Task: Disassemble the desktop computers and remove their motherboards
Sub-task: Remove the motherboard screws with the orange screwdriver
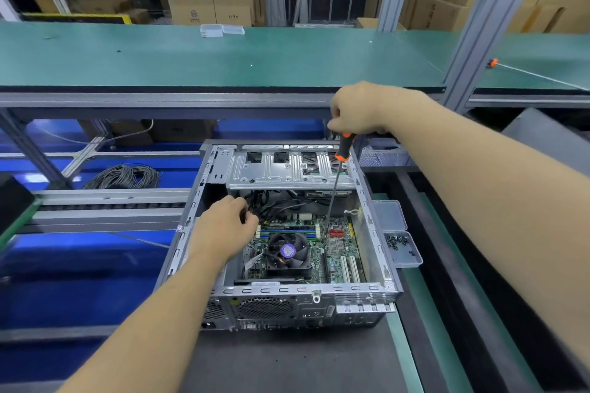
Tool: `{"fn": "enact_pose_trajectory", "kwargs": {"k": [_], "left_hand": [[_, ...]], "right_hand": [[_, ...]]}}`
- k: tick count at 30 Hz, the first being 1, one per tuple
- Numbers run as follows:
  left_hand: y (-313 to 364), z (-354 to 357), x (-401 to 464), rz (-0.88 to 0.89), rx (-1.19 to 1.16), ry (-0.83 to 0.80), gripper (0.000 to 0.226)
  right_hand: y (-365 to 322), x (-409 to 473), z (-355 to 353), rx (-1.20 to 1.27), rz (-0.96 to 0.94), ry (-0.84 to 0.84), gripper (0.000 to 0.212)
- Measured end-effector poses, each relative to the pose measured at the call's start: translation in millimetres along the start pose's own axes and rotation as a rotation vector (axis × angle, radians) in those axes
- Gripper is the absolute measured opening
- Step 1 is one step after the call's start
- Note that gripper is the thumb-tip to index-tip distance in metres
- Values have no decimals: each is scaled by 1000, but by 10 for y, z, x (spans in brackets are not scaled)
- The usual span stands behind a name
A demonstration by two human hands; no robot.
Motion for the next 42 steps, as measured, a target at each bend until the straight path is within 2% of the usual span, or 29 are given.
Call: {"fn": "enact_pose_trajectory", "kwargs": {"k": [1,4,6,7,9,11,13,17,19,21,23,26,28,29,30,32,34,36,38,40,42], "left_hand": [[3,-1,3,2,3,0,20],[4,0,7,3,3,-1,19],[2,1,5,2,5,2,19],[-1,1,6,0,7,5,19],[0,-1,9,0,11,8,18],[6,0,14,4,11,9,18],[1,2,17,6,12,11,18],[-3,2,10,6,12,9,19],[4,-3,9,8,16,11,19],[11,-2,11,13,20,18,19],[13,-4,11,10,17,16,19],[14,-4,10,12,16,13,19],[18,-8,5,13,16,16,19],[18,-7,4,14,14,19,19],[15,-5,6,13,13,21,19],[8,0,11,13,16,20,20],[0,9,17,14,14,20,20],[-1,11,15,15,11,23,20],[4,8,15,15,16,25,20],[0,11,16,14,21,24,20],[-3,14,18,14,21,28,20]], "right_hand": [[-12,-6,-10,66,-38,-24,11],[-40,-72,-37,201,-48,-190,30],[-21,-74,0,132,24,-161,37],[-24,-71,-13,31,40,-94,42],[-94,-54,-25,-42,-36,22,33],[-171,-71,-23,92,-150,-50,16],[-229,-128,-36,134,-173,-172,37],[-172,-95,-38,101,18,-40,52],[-191,-82,-49,72,-20,-31,39],[-217,-92,-56,108,-79,-115,17],[-218,-113,-37,121,-66,-170,17],[-183,-79,-55,23,-34,-1,45],[-183,-53,-39,62,-88,9,29],[-170,-55,-28,127,-105,-51,16],[-161,-71,-28,188,-105,-113,14],[-132,-85,-18,202,-56,-172,30],[-69,-50,-26,113,11,-93,50],[-48,-15,-31,93,-6,-26,42],[-59,-37,-16,239,-70,-131,18],[-56,-77,-5,281,-35,-244,33],[-17,-83,-15,69,39,-168,49]]}}
Point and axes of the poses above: each hand's wrist, its own x-axis towards the middle knuckle, its own z-axis out of the palm, y = z × x, the point moved 5 cm from there along x, towards the middle knuckle, and after that the axes turned 7 degrees about x, right-handed, at the moved point
